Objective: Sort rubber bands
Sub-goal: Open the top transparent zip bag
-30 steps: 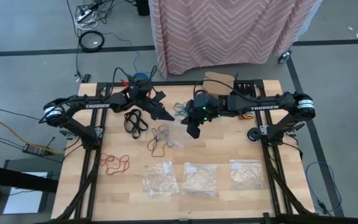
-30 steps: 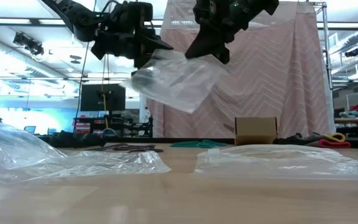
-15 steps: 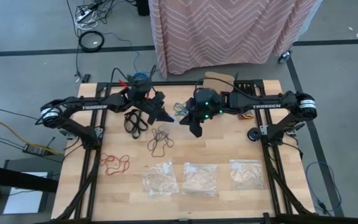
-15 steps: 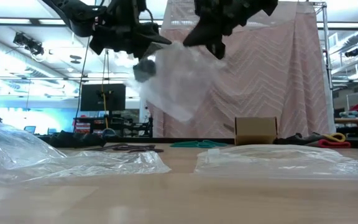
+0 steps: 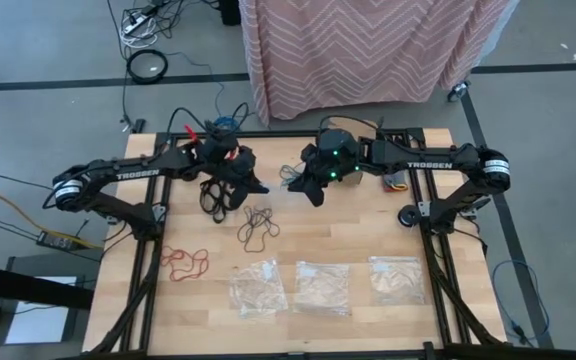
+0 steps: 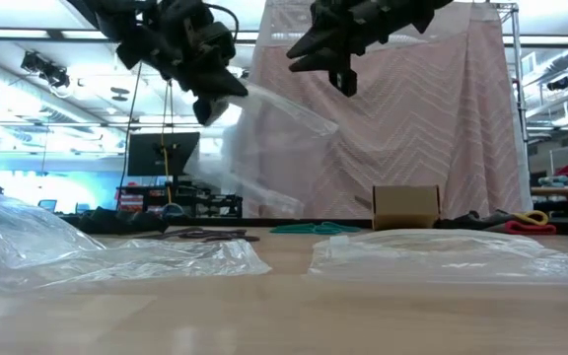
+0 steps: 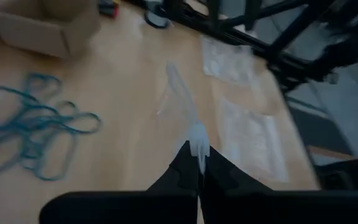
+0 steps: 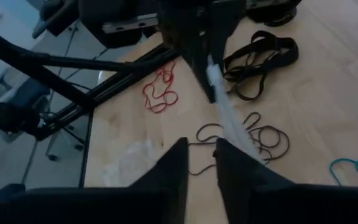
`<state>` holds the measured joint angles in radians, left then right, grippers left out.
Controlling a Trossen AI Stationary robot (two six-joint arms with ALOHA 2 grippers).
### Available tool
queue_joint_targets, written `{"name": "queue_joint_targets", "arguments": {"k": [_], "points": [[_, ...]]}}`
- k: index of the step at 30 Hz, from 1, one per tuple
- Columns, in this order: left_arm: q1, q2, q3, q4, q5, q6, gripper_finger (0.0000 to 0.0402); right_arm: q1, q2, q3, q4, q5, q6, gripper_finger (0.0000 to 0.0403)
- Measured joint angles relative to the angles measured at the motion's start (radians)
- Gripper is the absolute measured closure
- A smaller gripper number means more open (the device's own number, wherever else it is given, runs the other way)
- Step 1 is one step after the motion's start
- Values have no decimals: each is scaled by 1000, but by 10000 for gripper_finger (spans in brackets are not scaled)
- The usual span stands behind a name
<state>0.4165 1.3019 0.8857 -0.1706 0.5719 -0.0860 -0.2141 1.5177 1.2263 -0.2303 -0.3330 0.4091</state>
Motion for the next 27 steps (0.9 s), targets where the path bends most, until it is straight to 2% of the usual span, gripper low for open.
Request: {"name": "queue_joint_targets", "arguments": {"k": [3,7,10,19,27], "points": [[-16,1,41,-36,-42,56,401,9,0,0,-19,37,-22,393],[-43,1,94,-103,-104,130,401,5,0,0,-31,63,-5,398],[-57,1,120,-117,-108,161,401,-1,0,0,-47,120,-10,401],[-65,2,122,-121,-143,165,401,-13,0,0,-45,68,-19,403],[-65,3,122,-110,-144,165,401,-9,1,0,-41,67,-19,403]]}}
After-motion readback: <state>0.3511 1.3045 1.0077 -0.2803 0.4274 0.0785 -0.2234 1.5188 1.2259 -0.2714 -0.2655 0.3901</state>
